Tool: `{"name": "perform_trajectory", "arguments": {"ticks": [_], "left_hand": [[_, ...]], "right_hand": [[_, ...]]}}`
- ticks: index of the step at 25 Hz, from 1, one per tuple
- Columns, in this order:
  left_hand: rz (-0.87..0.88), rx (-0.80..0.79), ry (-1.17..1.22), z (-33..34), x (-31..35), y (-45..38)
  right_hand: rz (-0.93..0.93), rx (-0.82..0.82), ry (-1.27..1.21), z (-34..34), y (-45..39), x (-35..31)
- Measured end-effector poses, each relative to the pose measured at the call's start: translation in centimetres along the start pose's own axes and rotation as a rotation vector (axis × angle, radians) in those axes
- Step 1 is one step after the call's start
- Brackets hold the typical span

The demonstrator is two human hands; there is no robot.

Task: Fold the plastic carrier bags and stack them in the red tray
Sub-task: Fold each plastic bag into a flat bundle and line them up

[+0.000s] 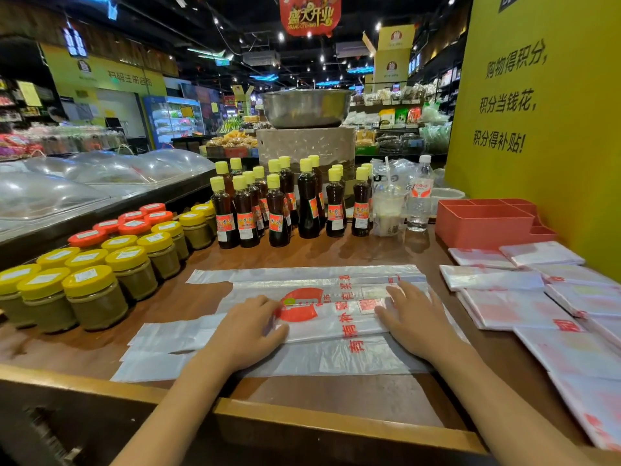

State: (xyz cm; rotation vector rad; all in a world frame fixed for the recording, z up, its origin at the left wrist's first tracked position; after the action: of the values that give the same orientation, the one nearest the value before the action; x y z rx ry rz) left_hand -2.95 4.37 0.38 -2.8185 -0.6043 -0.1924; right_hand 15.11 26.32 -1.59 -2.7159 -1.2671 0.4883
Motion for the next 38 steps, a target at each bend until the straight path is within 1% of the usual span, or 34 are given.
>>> {"name": "perform_trajectory", "arguments": {"ticks": [3, 4, 6, 8, 11, 14, 16, 18, 22, 27, 30, 32, 35, 38], "left_hand": [[-0.041, -0.041, -0.072, -0.3, 0.2, -0.9], [-0.053, -0.065, -0.093, -0.3, 0.3, -1.2], [-0.077, -0.101, -0.112, -0.5, 0.4, -2.0], [-0.103, -0.148, -0.06, -0.4, 0.4, -2.7], [-0.102, -0.247, 0.069, -0.1, 0.7, -3.7], [-0.112, -0.242, 0.197, -0.5, 0.9, -4.6], [-0.148, -0.227, 0.249, -0.6, 1.0, -5.0], [-0.185, -0.222, 0.268, -0.3, 1.3, -5.3], [-0.234, -0.237, 0.31, 0.2, 2.0, -6.2], [-0.268, -0.363, 0.375, 0.3, 3.4, -6.0], [-0.311, -0.369, 0.532, 0.2, 4.1, -5.8], [-0.349, -0.366, 0.671, 0.6, 5.0, -5.6], [-0.344, -0.386, 0.831, 1.4, 7.7, -5.1], [-0.36, -0.392, 0.945, 2.6, 9.4, -4.1]], "right_hand": [[-0.114, 0.252, -0.059, -3.3, 0.3, -1.5], [-0.124, 0.31, -0.119, -4.3, 0.6, -1.7], [-0.114, 0.349, -0.25, -5.4, 1.1, -1.8], [-0.107, 0.314, -0.317, -5.6, 1.4, -1.9], [-0.107, 0.158, -0.322, -4.7, 1.6, -2.5], [-0.163, 0.041, -0.263, -3.9, 1.9, -3.8], [-0.186, -0.028, -0.239, -3.2, 2.0, -4.6], [-0.17, -0.081, -0.301, -2.4, 2.0, -4.5], [-0.106, -0.087, -0.453, -1.9, 1.8, -3.5], [-0.086, -0.138, -0.621, -1.6, 2.0, -3.8], [-0.011, -0.152, -0.811, -1.2, 1.4, -3.8], [0.064, -0.115, -0.978, -1.3, 1.0, -3.4], [0.19, -0.064, -1.167, -1.3, 1.0, -2.5], [0.221, -0.066, -1.301, -0.9, 0.8, -2.0]]}}
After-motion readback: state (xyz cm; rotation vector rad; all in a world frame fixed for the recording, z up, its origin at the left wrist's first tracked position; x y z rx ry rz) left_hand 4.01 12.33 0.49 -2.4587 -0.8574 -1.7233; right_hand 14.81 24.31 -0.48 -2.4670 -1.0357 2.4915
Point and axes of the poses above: each hand's wrist, its own y-axis away from the middle knuckle, its own z-axis out of the palm, x = y × z, the point moved 10 cm from there along -y, towards the middle knuckle, and after that the axes turned 2 degrees about -y, right-handed, at the moved point
